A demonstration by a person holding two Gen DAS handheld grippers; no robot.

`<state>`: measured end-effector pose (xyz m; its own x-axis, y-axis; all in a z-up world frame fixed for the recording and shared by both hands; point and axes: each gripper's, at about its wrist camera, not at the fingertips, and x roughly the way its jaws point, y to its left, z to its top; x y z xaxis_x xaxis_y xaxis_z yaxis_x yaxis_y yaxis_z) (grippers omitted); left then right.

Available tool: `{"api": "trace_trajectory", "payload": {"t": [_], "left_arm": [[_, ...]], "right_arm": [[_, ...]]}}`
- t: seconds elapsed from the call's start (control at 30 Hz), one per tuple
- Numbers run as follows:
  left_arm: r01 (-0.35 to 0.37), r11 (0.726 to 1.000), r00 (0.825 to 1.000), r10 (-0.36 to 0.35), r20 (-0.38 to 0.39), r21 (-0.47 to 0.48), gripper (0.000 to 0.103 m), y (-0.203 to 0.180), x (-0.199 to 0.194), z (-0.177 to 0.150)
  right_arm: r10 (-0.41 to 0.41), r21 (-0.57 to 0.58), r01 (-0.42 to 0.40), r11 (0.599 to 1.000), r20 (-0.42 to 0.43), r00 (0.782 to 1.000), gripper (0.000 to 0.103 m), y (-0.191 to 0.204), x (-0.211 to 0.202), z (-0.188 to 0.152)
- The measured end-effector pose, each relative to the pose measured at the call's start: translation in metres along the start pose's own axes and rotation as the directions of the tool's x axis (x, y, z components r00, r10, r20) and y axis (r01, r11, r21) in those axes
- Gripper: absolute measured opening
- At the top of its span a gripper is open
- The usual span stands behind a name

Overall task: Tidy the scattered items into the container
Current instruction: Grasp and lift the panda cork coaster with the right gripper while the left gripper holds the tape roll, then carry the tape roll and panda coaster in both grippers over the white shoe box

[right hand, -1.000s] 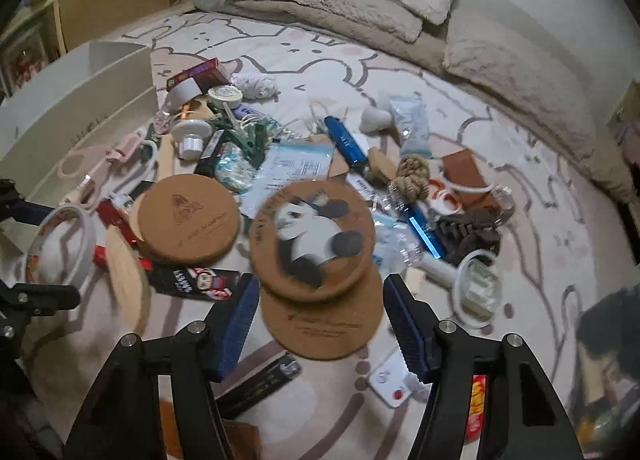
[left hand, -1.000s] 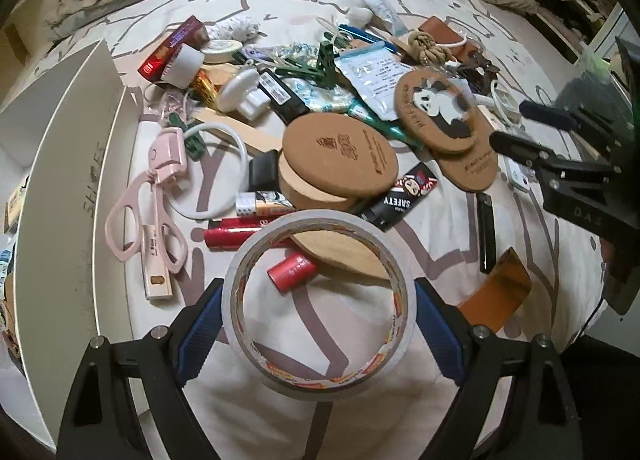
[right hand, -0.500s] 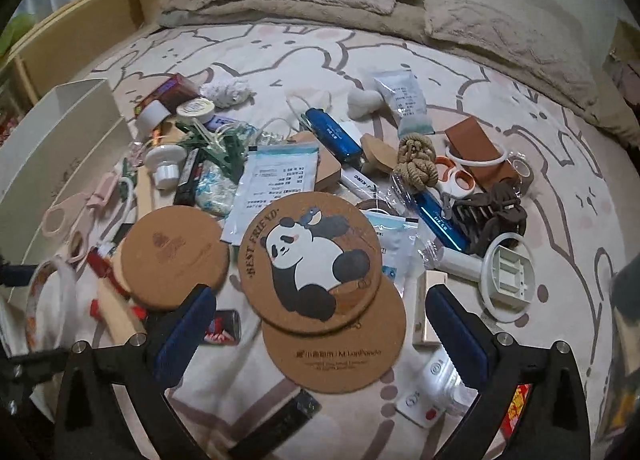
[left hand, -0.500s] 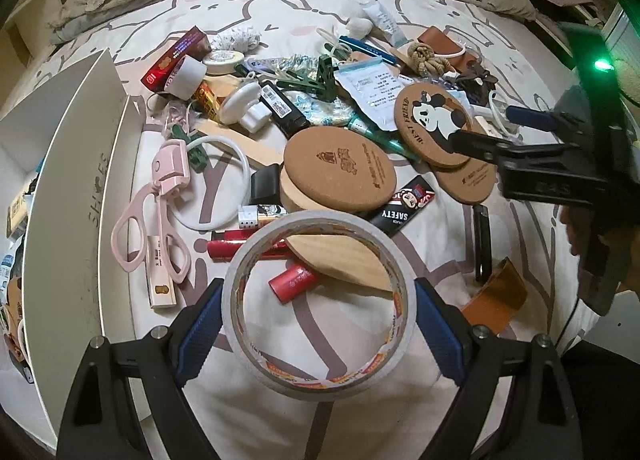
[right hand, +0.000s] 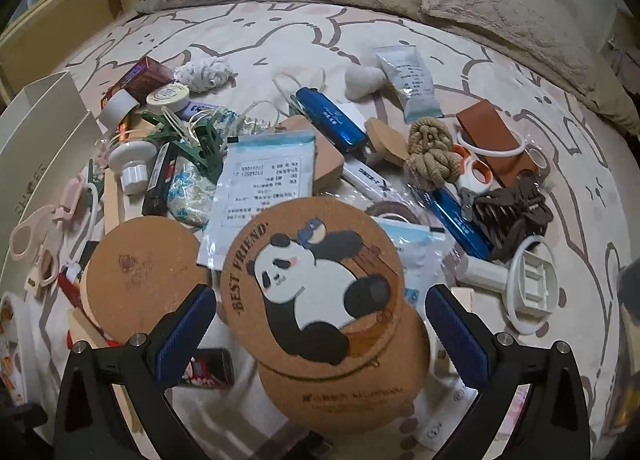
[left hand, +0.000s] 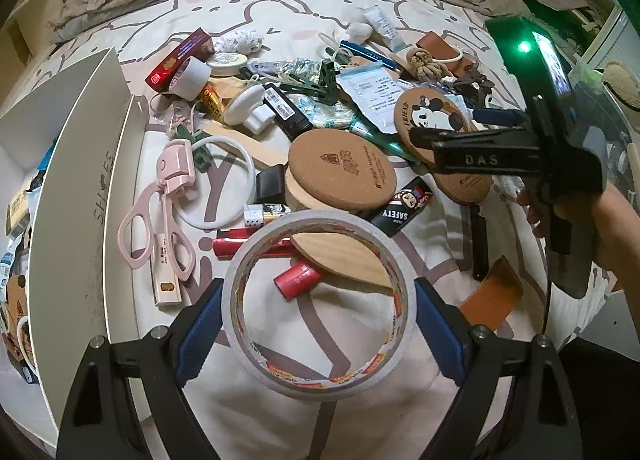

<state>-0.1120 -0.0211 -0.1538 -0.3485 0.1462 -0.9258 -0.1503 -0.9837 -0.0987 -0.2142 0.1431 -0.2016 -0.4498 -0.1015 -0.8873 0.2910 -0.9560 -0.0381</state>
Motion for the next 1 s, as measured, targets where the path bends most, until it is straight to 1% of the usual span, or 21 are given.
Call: {"api": "trace_trajectory", "payload": {"t": [0.17,0.4,0.57,0.6,0.7,0.83,1.0], "left_arm": [[-0.003,1.0,1.0,0.003,0.001,-0.003,0.091,0.003,0.0,-0.002],[-0.008,1.0,1.0,0.008,0.012,0.006,0.091,0.002,-0.004,-0.002],[-0.014,1.0,1.0,0.014,0.028,0.003,0.091,0.004,-0.009,0.0],[-0.016,1.0,0.999,0.016,0.03,0.001,0.091,0.004,-0.01,0.001],[-0.019,1.0,0.999,0.019,0.037,-0.003,0.091,0.005,-0.012,0.002],[-0.025,1.0,0.999,0.025,0.046,-0.004,0.091,0.005,-0.015,0.004],[-0.051,0.998,0.996,0.052,0.066,-0.023,0.091,0.009,-0.017,0.01]], "right_arm": [[-0.046,-0.025,0.046,0.999,-0.017,0.999,0.103,0.007,0.01,0.004],[-0.04,-0.014,0.039,0.999,-0.053,0.998,0.103,0.003,0.022,0.004],[-0.074,-0.05,0.072,0.996,-0.043,0.996,0.103,0.009,0.015,0.004],[-0.073,-0.047,0.071,0.996,-0.041,0.997,0.099,0.009,0.013,0.004],[-0.058,-0.066,0.054,0.996,-0.056,0.997,0.099,0.01,0.011,0.004],[-0.06,-0.084,0.057,0.995,-0.031,0.998,0.099,0.01,0.002,0.002],[-0.051,-0.083,0.054,0.995,0.031,0.998,0.099,0.009,-0.018,0.002]]}}
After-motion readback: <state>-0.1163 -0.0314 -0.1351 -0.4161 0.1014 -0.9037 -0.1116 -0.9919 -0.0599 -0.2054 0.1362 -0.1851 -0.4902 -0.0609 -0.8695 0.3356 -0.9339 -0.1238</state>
